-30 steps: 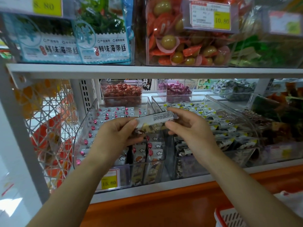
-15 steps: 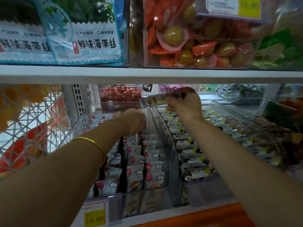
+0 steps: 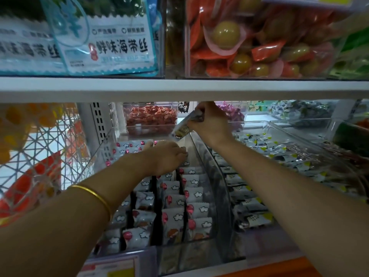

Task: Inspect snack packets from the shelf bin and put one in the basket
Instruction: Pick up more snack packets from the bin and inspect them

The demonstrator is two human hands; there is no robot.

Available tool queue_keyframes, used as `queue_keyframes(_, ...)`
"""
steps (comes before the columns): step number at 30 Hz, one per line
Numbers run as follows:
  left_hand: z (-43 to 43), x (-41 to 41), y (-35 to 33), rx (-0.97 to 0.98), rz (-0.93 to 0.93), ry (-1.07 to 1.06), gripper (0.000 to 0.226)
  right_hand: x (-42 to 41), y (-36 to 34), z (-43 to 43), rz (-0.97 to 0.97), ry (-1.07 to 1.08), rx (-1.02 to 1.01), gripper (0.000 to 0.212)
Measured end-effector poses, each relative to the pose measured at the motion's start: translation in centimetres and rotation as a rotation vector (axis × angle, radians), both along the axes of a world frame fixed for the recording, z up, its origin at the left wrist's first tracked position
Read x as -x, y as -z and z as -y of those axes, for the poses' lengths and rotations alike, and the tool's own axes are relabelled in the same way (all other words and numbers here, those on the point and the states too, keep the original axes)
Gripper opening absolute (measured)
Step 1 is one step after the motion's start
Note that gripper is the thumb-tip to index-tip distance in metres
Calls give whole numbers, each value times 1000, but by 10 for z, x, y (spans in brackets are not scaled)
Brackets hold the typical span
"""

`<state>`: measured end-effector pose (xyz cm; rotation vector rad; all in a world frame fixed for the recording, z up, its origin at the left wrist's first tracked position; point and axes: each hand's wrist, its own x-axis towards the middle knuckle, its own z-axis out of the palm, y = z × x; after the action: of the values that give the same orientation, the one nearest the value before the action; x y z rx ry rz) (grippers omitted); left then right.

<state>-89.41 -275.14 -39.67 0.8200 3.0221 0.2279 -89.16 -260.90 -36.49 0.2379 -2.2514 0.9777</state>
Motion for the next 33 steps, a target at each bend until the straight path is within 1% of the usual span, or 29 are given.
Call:
queue_keyframes(1,3,-4,0,-24,11,17,45,3,0,3,10,-4,-95,22)
queue_keyframes(3,8,-12,0,-137,22,64,42,9,1,11,45,24,-315,26)
queue_keyframes(5,13,-21,2,-214,-47,70,41,14,1,19,101,44,-508,28)
queue_keyframes(7,20,-25,7,-118,-102,42,44,16,0,26,151,76,-665,29)
queue_keyframes(10,26,-22,15,92,-68,-8,50,20,-3,29,233,110,-860,30)
queue_keyframes(11,26,-21,16,130,-64,-13,50,20,-4,29,260,106,-910,28)
queue_keyframes(13,26,-20,16,142,-59,-19,48,23,-5,30,333,93,-1007,21)
queue_keyframes(14,26,-20,16,135,-58,-16,48,26,-4,29,401,90,-1046,26)
queue_keyframes(17,27,-20,19,136,-56,-24,52,33,-2,30,597,74,-1075,44)
queue_keyframes(20,26,-19,19,144,-53,-47,51,31,-4,33,657,71,-1092,49)
queue_keyframes(22,25,-19,17,139,-47,-51,51,25,-4,35,615,71,-1075,47)
queue_keyframes(26,26,-26,11,65,-63,-41,52,2,-6,37,403,78,-908,34)
queue_keyframes(28,29,-30,10,80,-75,-42,53,-8,-9,38,397,63,-843,29)
queue_keyframes(29,30,-32,10,94,-76,-47,53,-12,-9,40,442,52,-850,30)
queue_keyframes(30,31,-34,11,112,-70,-55,54,-16,-8,42,513,50,-904,36)
queue_keyframes(32,32,-40,14,192,-60,-62,55,-22,-3,45,654,67,-1083,49)
queue_keyframes(33,32,-41,16,225,-64,-59,54,-23,-1,46,678,84,-1161,49)
